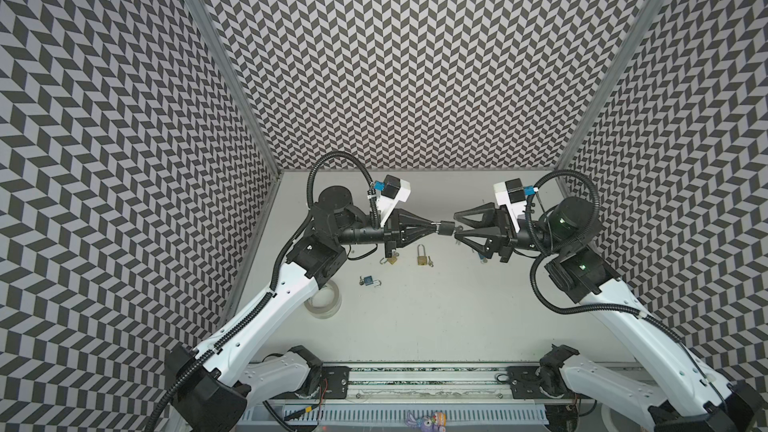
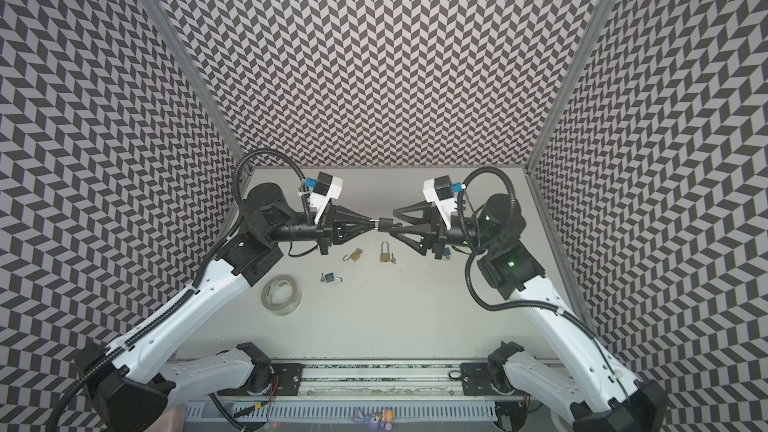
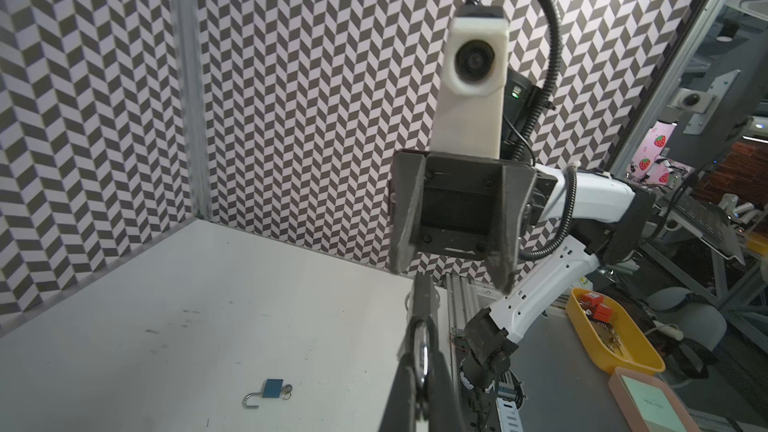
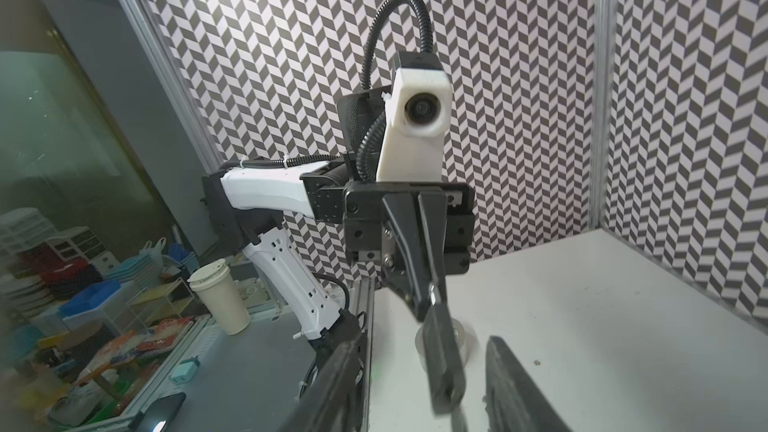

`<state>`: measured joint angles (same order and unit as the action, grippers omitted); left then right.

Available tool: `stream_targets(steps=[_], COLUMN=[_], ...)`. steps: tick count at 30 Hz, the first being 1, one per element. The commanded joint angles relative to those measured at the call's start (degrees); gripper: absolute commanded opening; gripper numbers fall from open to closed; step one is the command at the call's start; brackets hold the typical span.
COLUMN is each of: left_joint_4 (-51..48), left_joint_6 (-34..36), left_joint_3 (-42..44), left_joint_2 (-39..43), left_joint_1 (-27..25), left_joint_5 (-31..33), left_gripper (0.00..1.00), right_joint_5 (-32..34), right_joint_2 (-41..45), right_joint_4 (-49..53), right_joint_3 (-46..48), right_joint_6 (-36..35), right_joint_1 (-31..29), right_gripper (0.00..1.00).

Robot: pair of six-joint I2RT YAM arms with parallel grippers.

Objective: Lock with the key

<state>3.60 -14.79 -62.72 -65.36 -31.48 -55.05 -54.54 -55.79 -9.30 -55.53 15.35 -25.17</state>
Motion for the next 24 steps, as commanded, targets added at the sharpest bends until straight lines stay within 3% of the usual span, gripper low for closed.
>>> stream_targets(steps=[1, 9, 24], left_joint_4=[2.41, 1.75, 2.25], left_joint_6=[-0.90, -0.11, -0.08], left_joint_3=[-0.55, -0.57, -0.66], left_joint_2=[2.55, 2.35, 1.33], left_joint_1=[1.48, 1.55, 1.45], left_joint_5=[-3.45, -4.82, -5.52], left_gripper=[0.00, 0.00, 0.00], right_joint_5=[2.75, -10.89, -12.59], right_joint_2=[1.49, -3.70, -5.10], right_joint_4=[-7.86, -10.83, -11.39], right_joint_3=[2.05, -0.09, -0.89], right_joint_6=[5.03, 8.95, 10.22], right_joint_1=[2.32, 2.49, 2.16], right_gripper=[0.51, 0.44, 0.37])
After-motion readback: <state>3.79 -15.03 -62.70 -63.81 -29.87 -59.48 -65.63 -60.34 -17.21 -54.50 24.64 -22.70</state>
